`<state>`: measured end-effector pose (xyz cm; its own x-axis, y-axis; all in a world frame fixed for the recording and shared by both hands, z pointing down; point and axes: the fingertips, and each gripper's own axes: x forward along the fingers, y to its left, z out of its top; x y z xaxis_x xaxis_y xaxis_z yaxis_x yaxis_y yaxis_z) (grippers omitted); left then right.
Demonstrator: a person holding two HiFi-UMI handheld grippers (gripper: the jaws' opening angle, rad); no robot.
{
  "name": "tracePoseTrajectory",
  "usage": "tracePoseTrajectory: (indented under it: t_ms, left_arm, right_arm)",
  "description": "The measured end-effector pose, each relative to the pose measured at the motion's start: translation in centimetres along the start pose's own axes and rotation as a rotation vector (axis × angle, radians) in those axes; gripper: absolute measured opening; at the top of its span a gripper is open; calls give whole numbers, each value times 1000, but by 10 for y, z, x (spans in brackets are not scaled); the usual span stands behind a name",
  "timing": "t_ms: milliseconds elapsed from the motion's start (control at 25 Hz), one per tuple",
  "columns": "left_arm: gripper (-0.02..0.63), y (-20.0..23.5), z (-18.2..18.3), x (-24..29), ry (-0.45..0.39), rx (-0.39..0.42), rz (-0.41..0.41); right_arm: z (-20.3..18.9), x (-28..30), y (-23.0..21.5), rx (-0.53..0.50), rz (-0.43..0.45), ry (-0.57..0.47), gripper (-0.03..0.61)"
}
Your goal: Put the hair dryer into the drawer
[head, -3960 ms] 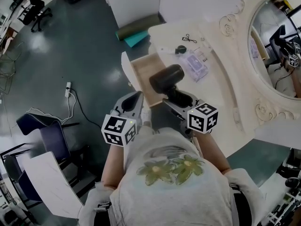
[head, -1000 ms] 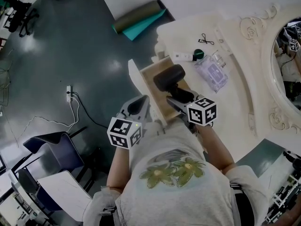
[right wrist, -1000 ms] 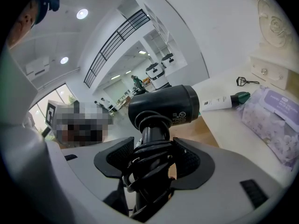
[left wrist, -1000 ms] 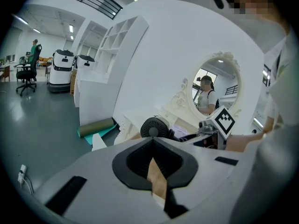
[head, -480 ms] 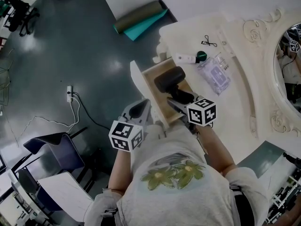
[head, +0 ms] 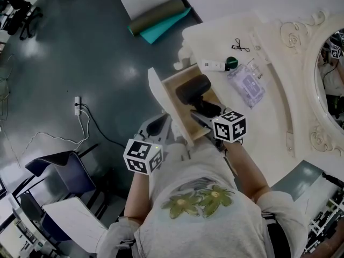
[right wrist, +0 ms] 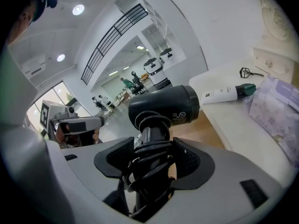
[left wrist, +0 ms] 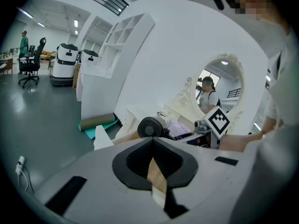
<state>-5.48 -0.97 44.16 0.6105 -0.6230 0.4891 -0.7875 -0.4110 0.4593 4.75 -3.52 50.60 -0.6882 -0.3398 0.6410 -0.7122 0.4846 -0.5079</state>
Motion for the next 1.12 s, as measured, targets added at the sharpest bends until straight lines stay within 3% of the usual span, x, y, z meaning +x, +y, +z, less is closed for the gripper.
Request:
tracePoseTrajectory:
  t_ms: [1120]
  left_arm:
    - [10, 11, -22, 6, 36, -35, 4]
  right_arm:
    - [-13, 27, -17, -3, -21, 55, 253]
